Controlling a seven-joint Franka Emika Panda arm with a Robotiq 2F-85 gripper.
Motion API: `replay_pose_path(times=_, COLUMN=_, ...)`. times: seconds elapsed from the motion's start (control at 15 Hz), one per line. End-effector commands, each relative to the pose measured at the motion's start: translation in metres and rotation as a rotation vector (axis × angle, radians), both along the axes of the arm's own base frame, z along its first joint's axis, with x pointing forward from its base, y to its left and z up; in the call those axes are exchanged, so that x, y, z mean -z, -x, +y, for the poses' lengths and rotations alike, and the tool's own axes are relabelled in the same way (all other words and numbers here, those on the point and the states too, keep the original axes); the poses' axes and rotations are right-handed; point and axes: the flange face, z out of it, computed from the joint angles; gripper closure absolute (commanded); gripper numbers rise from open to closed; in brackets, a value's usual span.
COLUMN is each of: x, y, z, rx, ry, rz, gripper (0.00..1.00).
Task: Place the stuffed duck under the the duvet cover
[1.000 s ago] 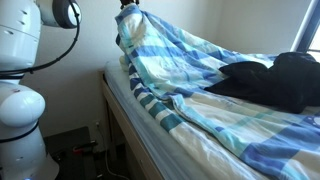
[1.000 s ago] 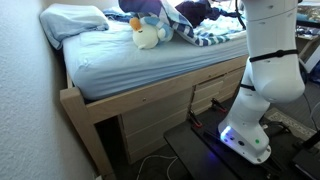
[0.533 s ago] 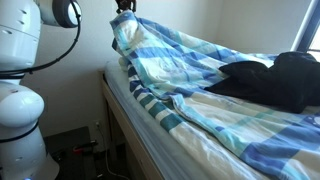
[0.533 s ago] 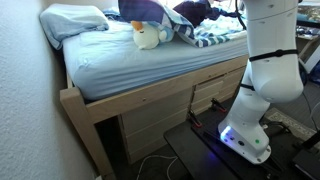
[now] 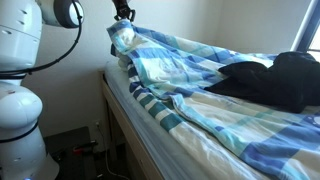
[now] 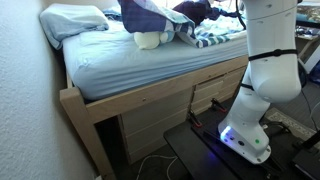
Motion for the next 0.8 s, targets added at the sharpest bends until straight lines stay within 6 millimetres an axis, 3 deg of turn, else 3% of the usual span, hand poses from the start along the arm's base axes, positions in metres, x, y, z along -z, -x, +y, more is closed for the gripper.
replay_pose_path(times=0.0, x=0.027, y=0.011, z=0.012, rx=-0.031, ry=-0.039, rz=0.146, gripper=0.97)
replay_pose_path(times=0.4, x=0.093, y=-0.016, z=0.018, rx=-0.002, ry=-0.004, rz=0.227, gripper=0.97)
replay_pose_path(times=0.73, x=0.136, y=-0.021, z=0.029, rx=-0.003, ry=0.038, rz=0.264, gripper=0.94)
